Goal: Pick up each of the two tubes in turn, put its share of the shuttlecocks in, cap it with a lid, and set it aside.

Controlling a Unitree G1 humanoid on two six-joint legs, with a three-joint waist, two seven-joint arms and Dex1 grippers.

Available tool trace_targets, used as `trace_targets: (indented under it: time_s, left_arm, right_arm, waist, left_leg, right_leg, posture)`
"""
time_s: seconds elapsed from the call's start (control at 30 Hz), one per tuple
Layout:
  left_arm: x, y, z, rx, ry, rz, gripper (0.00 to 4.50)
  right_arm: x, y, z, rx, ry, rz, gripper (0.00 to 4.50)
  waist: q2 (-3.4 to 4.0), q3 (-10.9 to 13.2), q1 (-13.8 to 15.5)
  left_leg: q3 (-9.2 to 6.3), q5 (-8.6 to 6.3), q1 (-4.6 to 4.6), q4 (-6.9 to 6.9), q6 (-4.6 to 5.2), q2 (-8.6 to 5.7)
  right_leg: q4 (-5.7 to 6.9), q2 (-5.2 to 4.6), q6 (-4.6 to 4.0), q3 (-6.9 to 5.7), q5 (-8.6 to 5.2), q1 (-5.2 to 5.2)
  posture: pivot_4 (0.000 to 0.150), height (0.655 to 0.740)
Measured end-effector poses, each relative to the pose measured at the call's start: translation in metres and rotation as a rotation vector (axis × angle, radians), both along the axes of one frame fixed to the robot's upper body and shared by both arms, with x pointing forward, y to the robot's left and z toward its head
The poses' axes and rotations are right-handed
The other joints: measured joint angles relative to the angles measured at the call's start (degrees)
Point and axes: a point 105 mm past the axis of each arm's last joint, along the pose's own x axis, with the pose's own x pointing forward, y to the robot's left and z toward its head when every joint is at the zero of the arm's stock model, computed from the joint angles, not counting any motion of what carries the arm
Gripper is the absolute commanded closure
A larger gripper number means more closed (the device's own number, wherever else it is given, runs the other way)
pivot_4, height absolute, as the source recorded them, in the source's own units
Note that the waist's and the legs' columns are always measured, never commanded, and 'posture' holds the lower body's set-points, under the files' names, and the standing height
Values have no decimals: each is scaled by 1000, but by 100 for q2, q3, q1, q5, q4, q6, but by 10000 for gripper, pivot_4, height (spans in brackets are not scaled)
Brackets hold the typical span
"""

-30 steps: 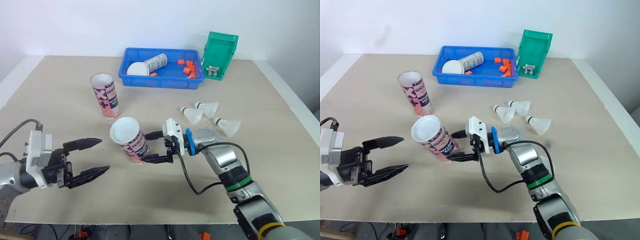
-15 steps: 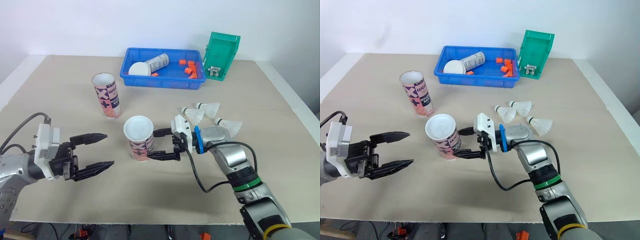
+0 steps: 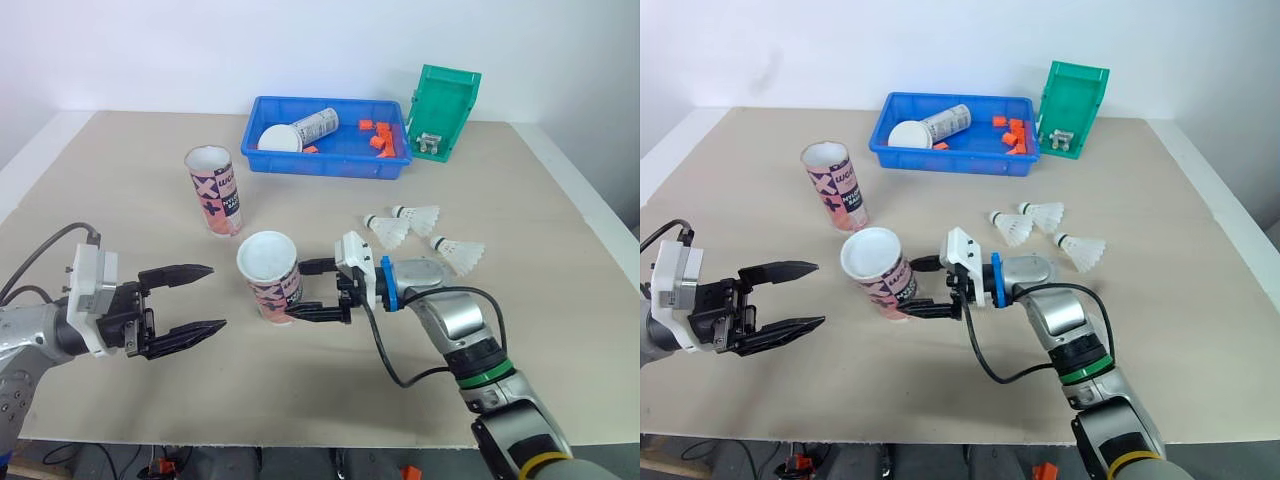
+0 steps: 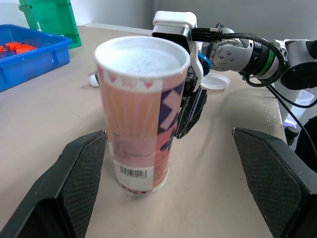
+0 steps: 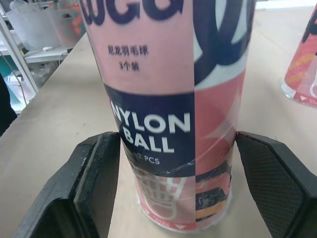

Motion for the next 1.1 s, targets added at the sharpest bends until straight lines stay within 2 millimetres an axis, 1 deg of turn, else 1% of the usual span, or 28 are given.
trace_targets:
  time_s: [0.3, 0.53, 0.6, 0.73, 0.9, 1.0, 1.1]
  left_arm:
    - [0, 0, 0, 9, 4, -9, 2863]
    - [1, 0, 1, 16, 4, -12, 2863]
    - [2, 1, 0, 14, 8, -14, 0]
    - [2, 0, 0, 12, 14, -23, 0]
    - [4, 0, -1, 11, 15, -29, 0]
    - [4, 0, 0, 12, 12, -30, 0]
    - [4, -1, 1, 12, 9, -30, 0]
  right_arm:
    - [1, 6, -3, 19, 16, -4, 5312]
    - [3, -1, -7, -1, 20, -14, 5312]
    - [4, -4, -9, -11, 31, -21, 80]
    - [5, -9, -12, -24, 67, -32, 80]
    - [4, -9, -6, 5, 92, -37, 80]
    - [0, -6, 3, 41, 96, -11, 80]
    - [-2, -2, 4, 46, 87, 0, 80]
  waist:
    - [0, 0, 0]
    - [-1, 0, 0]
    - [0, 0, 0]
    - [-1, 0, 1]
    - [0, 0, 1]
    - [0, 0, 1]
    - [0, 0, 1]
  left_leg:
    - [0, 2, 14, 15, 1, 0]
    - [1, 5, 14, 19, 2, 0]
    - [0, 5, 14, 19, 2, 0]
    - [0, 5, 14, 19, 2, 0]
    - [0, 5, 13, 19, 2, 0]
    - [0, 5, 13, 19, 2, 0]
    - [0, 5, 14, 19, 2, 0]
  right_leg:
    - [38, 3, -29, 2, -17, -1]
    - [39, 3, -31, 4, -17, 0]
    - [39, 3, -31, 5, -17, 0]
    - [39, 3, -31, 5, -18, 0]
    - [39, 4, -30, 4, -18, 0]
    - [39, 4, -29, 4, -17, 0]
    - [39, 3, -29, 5, -17, 0]
  posture:
    - [1500, 7079]
    - [1500, 7079]
    - [1500, 7079]
    - [1500, 7079]
    - [1500, 7079]
    - [1500, 7079]
    - [1500, 7079]
